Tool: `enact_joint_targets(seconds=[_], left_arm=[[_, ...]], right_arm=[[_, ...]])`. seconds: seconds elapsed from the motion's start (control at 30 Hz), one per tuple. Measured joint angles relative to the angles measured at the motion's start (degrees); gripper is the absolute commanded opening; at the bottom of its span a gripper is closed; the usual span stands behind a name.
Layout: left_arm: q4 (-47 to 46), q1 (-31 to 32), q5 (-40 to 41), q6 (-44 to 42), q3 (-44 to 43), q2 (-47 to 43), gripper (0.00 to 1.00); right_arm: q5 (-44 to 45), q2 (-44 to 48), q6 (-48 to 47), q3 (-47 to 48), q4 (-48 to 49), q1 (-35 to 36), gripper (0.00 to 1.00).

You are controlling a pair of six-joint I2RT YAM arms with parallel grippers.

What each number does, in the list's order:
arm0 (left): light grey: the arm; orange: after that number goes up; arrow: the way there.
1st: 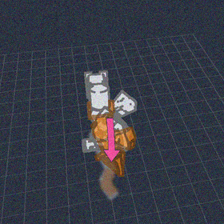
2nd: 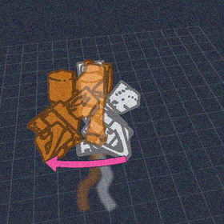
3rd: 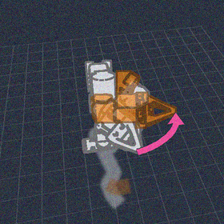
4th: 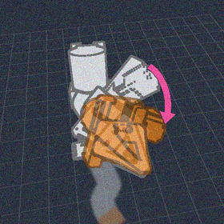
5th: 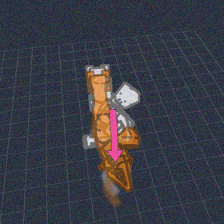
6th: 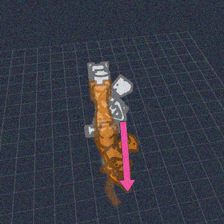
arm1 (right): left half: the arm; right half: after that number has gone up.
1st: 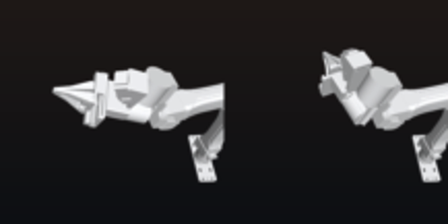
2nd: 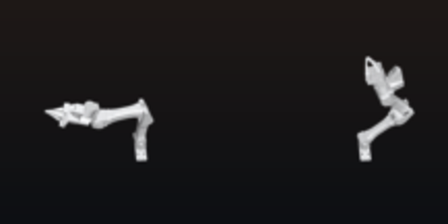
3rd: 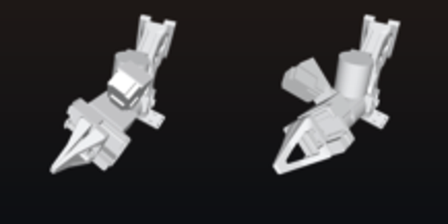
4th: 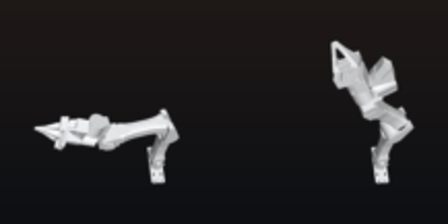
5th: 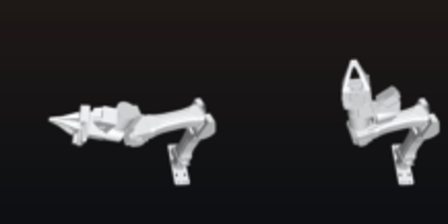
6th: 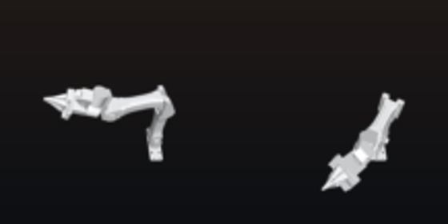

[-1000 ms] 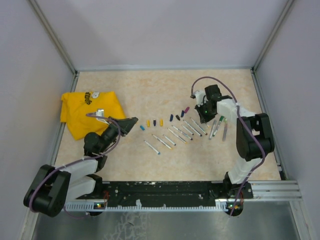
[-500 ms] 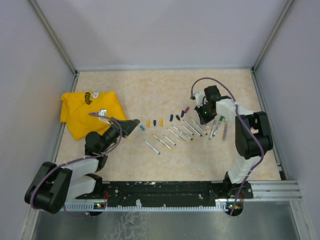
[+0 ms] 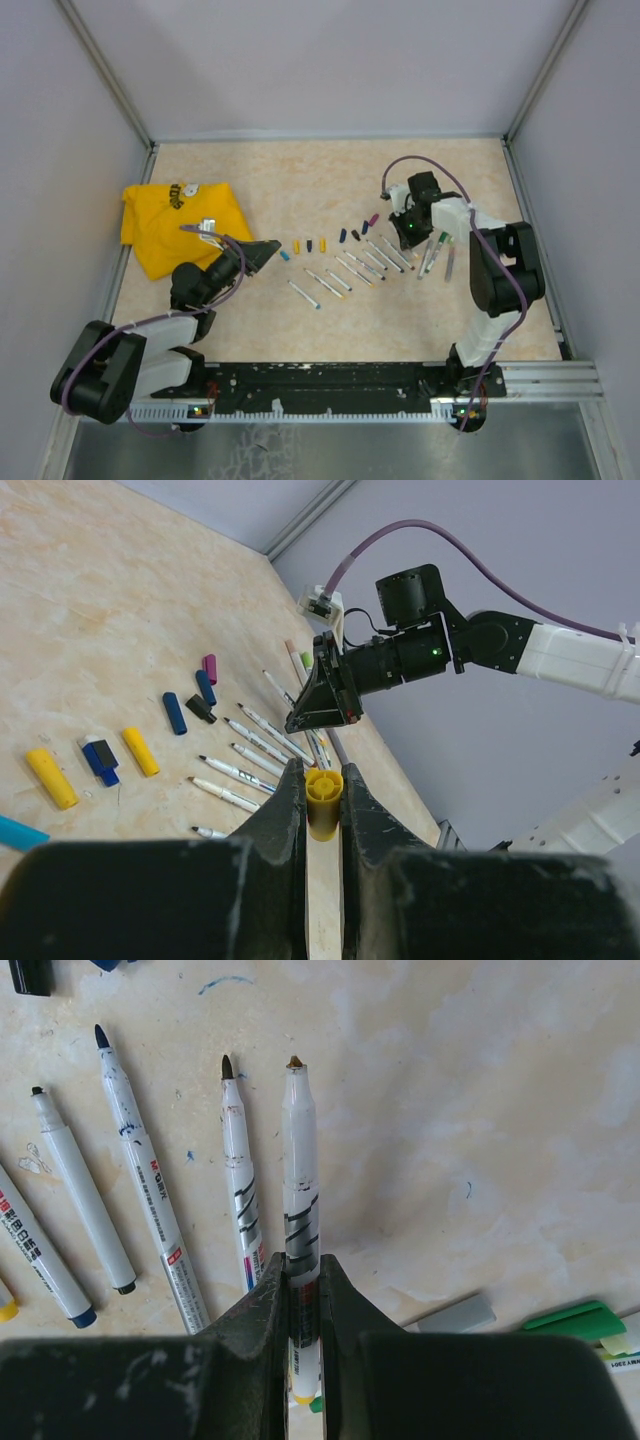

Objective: Open the pen caps
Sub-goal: Place the pen at the center of the board.

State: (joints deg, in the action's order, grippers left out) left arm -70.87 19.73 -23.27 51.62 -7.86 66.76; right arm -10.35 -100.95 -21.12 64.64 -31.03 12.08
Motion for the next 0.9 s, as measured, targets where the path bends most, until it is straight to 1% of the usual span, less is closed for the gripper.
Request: enact_joint_targets(seconds=[0.33, 0.43, 0.8, 0.9], left_arm=[[-0.4, 0.0, -0.4, 0.1, 0.0, 0.3, 0.0], [-0.7, 0.0, -0.6, 0.3, 0.0, 0.5, 0.0], [-0.7, 0.0, -0.8, 0.5, 0.0, 0.5, 0.0], [-0.7, 0.0, -0.9, 0.5, 0.0, 0.5, 0.0]], right_arm=[[-0.2, -0.2, 0.3, 0.0, 0.0, 0.0, 0.02], [-0.2, -1.4, 0.3, 0.3, -0.1, 0.0, 0.03], [2.7, -2.7, 0.3, 1.5, -0.3, 0.0, 0.07], [2.9, -2.8, 0.3, 1.6, -0.4, 0.0, 0.13]])
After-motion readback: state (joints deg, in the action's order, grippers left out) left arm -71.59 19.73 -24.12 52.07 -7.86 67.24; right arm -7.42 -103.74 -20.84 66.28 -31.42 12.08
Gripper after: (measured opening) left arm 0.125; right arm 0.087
